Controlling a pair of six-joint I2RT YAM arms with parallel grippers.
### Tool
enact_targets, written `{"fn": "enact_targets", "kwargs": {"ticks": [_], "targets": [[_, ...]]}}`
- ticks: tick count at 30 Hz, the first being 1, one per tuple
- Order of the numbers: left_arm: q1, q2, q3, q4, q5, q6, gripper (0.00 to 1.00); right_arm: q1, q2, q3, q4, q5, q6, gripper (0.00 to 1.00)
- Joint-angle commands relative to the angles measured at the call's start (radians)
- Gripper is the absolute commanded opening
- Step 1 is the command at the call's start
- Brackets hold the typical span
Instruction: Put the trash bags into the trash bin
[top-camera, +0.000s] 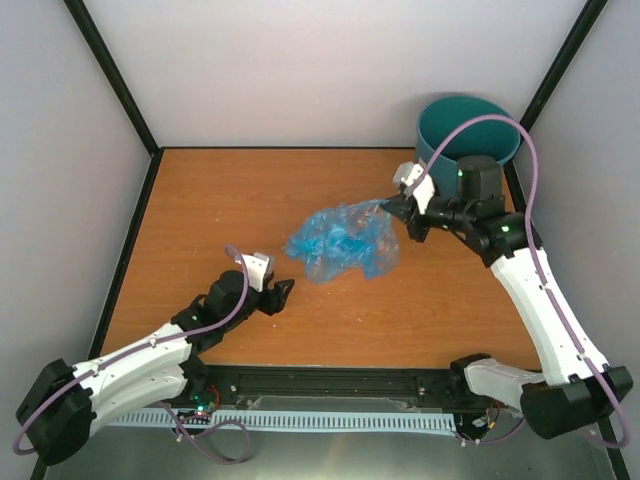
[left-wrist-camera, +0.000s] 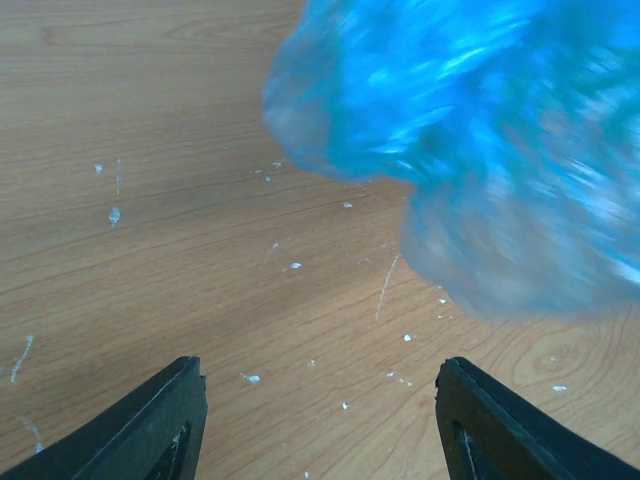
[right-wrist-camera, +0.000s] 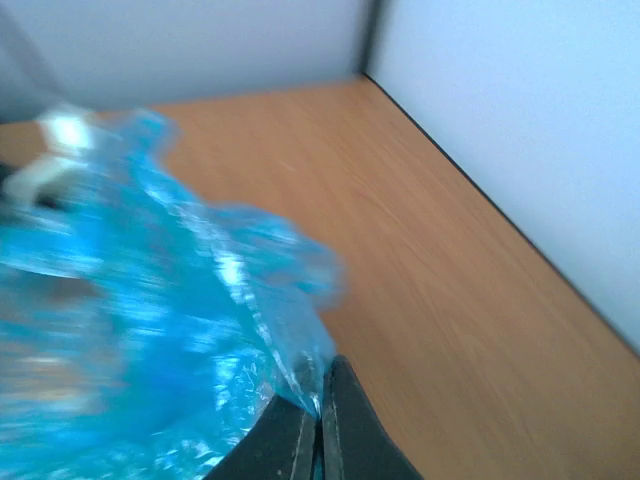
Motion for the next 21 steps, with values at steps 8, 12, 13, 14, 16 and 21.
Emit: {"fn": "enact_targets", "kwargs": {"ticks": [8,12,13,14,16,21], "targets": [[-0.008,-0.028,-0.008,0.002,-0.040,-0.012,0.64,-0.186,0.133,-0.393,0.106,0.152,0.144,0.03],[-0.008,-0.025,-0.003,-0.004,-0.060,-0.003,0.64,-0.186,-0.003,-0.505,0.135,0.161,0.103,0.03],[-0.008,-0.028,-0.001,-0.008,-0.061,-0.004,0.64,-0.186,-0.037,-0.523,0.135,0.151,0.100,0.03],[-0.008,-0.039,-0.001,-0.009,-0.050,-0.002,0.64,-0.186,-0.069,-0.539,0.135,0.136,0.094,0.03],[-0.008,-0.076,-0.008,0.004,-0.010,0.000,0.63,-0.186,-0.126,-0.559,0.144,0.106,0.082,0.03],[-0.011,-0.116,0.075,-0.038,0.288,-0.064,0.59,-0.186,-0.212,-0.572,0.185,0.054,0.097,0.03]]}}
